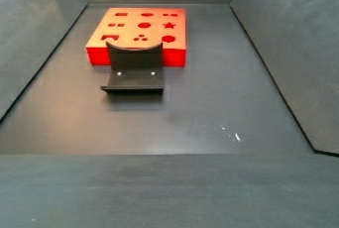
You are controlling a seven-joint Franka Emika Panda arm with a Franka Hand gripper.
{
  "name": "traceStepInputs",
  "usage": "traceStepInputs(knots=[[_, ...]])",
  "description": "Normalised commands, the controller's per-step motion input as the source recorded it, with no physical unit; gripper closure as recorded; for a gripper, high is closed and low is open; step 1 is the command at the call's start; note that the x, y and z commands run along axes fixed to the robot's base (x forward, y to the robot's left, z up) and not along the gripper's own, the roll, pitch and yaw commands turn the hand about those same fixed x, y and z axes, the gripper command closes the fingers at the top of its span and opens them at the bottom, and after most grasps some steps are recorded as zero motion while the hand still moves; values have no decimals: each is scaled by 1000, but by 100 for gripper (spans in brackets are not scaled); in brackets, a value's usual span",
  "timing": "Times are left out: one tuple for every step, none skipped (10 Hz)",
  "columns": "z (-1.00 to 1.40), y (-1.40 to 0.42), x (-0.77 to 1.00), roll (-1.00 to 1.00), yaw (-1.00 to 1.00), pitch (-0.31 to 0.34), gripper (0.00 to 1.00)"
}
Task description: Insert the round object.
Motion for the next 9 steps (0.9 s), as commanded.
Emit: traceStepInputs(knots=[[-217, 526, 489, -47, 51, 0, 100], [-357, 743, 780, -36, 9, 0, 100], [-354, 714, 963, -30, 0, 0, 100], [-320, 586, 1000, -47, 0, -17, 100], [-240, 469, 1000, -53, 0, -26, 100], [-177, 411, 1000, 0, 0, -1, 100], [-194, 431, 1000, 0, 0, 0, 100], [-94, 323, 1000, 10, 0, 0, 100], [-66, 283, 1000, 0, 0, 0, 100]])
